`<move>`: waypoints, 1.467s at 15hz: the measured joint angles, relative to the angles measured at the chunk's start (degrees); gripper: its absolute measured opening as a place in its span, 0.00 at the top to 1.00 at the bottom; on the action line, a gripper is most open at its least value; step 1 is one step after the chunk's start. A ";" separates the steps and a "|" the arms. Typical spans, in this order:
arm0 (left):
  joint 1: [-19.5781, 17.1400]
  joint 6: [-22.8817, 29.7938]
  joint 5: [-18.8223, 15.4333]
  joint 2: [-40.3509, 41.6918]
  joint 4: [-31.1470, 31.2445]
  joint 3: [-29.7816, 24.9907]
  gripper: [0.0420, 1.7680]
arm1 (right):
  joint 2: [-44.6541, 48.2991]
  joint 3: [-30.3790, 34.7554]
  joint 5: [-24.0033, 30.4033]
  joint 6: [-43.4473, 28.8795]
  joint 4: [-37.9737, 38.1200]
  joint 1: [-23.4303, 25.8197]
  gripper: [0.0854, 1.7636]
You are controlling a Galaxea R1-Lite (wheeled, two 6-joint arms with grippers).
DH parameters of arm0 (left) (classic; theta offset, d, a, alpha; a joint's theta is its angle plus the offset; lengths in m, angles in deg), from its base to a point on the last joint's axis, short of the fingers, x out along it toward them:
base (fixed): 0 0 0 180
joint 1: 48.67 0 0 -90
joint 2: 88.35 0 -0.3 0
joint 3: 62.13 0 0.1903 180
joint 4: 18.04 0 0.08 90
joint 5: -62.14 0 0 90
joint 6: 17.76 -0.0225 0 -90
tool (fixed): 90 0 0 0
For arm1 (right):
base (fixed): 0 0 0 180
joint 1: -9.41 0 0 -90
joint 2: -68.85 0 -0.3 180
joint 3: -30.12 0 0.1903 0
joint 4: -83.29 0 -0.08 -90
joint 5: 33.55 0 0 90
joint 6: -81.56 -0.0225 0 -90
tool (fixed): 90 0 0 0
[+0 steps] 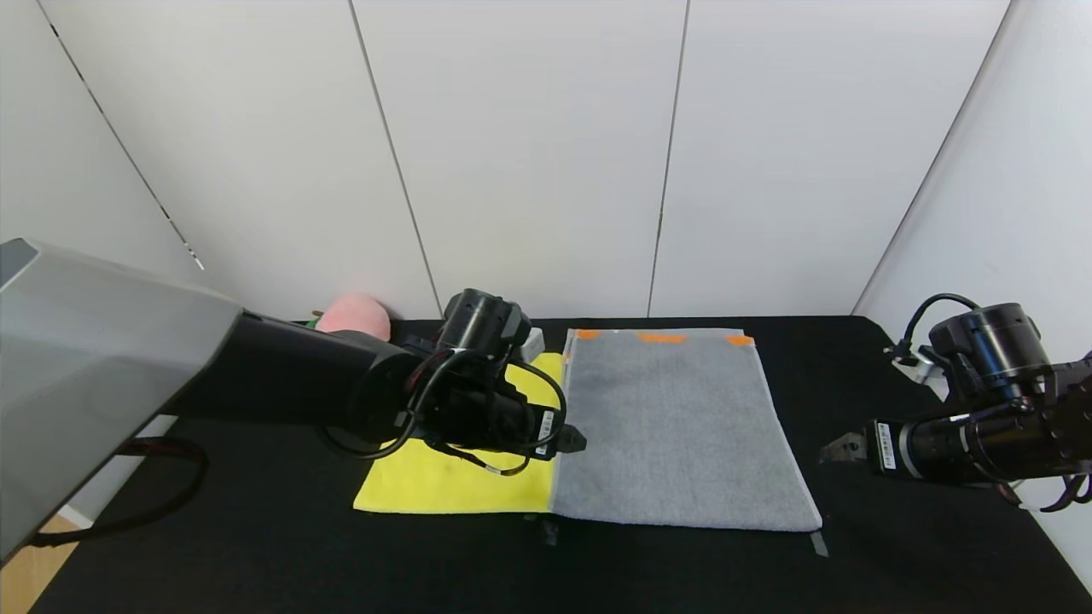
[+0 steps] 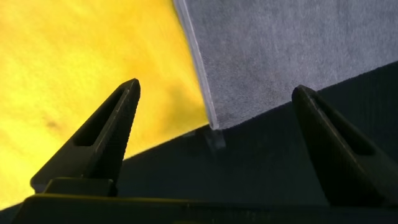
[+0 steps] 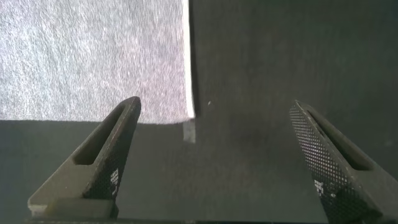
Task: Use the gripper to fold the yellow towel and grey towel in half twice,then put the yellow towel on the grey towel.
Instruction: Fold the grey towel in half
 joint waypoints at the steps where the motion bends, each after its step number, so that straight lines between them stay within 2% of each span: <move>1: 0.52 0.16 0.04 -0.52 0.00 -0.13 0.03 | 0.02 0.29 -0.04 -0.61 0.02 -0.33 0.03; 7: 1.38 1.04 0.12 -3.77 0.00 -0.38 0.03 | 1.27 1.21 0.11 -4.17 0.30 -1.90 0.03; 22: 5.12 2.63 -0.21 -8.29 -0.78 -0.74 0.03 | 2.69 3.05 -0.04 -5.25 0.22 -2.32 0.03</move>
